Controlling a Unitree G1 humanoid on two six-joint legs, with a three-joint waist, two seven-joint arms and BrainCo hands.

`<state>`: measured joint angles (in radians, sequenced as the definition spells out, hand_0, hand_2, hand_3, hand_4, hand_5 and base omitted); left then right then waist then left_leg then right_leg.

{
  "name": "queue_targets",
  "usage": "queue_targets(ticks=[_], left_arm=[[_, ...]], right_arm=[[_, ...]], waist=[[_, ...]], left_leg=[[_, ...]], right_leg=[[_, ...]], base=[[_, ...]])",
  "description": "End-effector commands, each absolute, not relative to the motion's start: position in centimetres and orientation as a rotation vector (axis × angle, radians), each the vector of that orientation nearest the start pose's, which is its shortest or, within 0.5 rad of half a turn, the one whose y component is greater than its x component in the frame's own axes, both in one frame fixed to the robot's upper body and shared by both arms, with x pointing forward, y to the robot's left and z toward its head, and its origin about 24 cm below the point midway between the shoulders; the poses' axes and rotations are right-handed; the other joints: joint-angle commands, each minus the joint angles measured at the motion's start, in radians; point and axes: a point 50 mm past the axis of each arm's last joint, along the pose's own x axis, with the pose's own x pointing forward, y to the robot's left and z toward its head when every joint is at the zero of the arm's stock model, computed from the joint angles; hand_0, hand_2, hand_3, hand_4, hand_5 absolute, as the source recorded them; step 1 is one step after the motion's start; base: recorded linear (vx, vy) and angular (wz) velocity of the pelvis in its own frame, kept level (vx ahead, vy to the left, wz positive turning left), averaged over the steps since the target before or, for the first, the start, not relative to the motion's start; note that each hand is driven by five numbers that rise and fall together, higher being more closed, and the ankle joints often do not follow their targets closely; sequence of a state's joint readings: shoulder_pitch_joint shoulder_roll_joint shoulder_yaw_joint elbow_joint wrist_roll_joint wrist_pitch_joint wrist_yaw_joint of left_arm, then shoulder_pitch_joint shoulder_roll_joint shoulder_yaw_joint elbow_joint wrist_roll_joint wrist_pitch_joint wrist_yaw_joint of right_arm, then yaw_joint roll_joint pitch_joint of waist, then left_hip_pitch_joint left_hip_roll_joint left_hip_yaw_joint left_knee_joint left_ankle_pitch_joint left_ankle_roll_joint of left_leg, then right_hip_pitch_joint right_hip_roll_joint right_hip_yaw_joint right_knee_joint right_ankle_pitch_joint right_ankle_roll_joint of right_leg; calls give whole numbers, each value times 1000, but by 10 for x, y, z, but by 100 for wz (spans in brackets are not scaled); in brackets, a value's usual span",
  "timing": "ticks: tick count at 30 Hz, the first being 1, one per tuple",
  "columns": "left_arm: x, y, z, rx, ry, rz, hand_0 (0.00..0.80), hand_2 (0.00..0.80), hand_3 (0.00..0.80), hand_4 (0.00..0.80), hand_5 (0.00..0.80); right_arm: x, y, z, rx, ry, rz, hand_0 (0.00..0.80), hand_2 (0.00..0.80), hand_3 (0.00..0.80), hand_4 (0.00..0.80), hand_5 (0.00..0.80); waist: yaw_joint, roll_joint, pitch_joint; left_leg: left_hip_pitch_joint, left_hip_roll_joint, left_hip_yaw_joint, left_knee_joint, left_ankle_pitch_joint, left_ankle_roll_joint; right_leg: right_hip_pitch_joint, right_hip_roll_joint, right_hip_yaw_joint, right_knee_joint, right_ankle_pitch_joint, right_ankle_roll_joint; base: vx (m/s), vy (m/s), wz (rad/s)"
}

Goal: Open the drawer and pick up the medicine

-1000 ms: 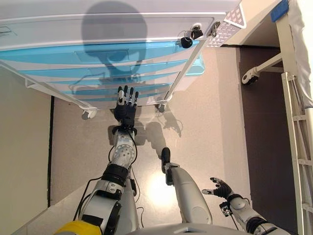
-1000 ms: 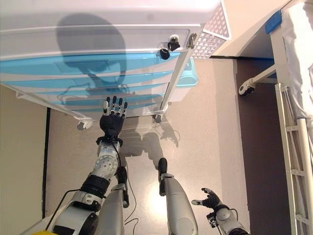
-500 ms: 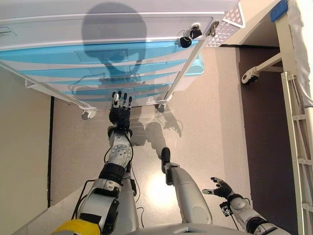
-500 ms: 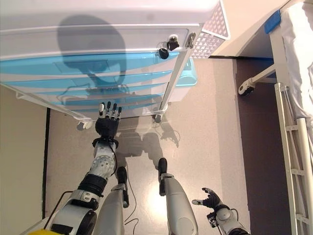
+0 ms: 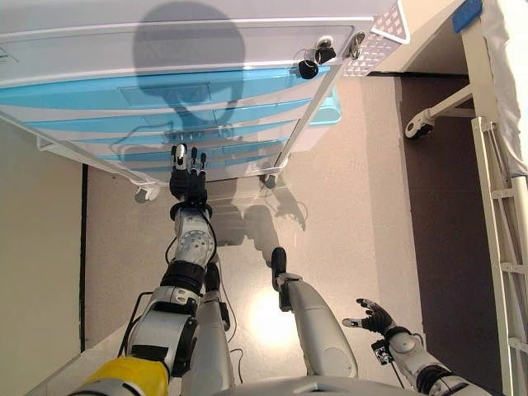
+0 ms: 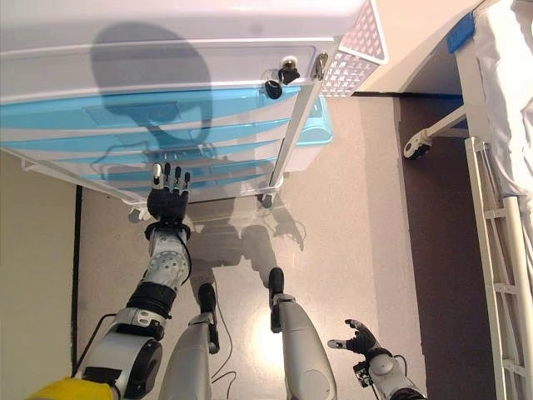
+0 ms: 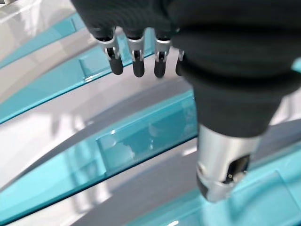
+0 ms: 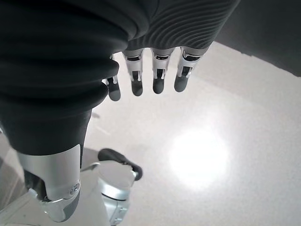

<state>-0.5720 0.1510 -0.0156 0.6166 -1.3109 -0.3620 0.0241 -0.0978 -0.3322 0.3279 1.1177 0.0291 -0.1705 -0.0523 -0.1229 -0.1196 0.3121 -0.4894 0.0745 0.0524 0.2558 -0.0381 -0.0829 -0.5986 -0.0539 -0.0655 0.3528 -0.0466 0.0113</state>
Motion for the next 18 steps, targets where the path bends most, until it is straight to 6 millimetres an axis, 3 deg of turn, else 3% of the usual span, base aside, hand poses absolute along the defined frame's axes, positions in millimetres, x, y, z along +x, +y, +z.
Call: queue_targets(ticks=[1,6,18], left_arm=[[363,189,126,-1070,-388,134,0,0,0,0,0],[365,186,142,-1077,-441,91,0,0,0,0,0],[357,154,171,-1095,-513,-115,0,0,0,0,0]], right_arm=[[154,-253,-128,-550,900,95,0,0,0,0,0],[152,-253,-130,-548,912,106,0,0,0,0,0],[155,-251,-129,-547,906,129,0,0,0,0,0]], waist=[[-19,-8,-33],[-21,-9,-39],[-14,-4,-32]], left_leg=[[-64,-53,7,115,-78,88],[-68,-55,5,115,-79,89],[-71,-62,0,115,-75,92]], right_leg=[[33,21,-2,-45,53,62],[30,22,-2,-44,52,63],[30,18,-5,-36,51,62]], base=[[0,0,0],[0,0,0],[3,1,0]])
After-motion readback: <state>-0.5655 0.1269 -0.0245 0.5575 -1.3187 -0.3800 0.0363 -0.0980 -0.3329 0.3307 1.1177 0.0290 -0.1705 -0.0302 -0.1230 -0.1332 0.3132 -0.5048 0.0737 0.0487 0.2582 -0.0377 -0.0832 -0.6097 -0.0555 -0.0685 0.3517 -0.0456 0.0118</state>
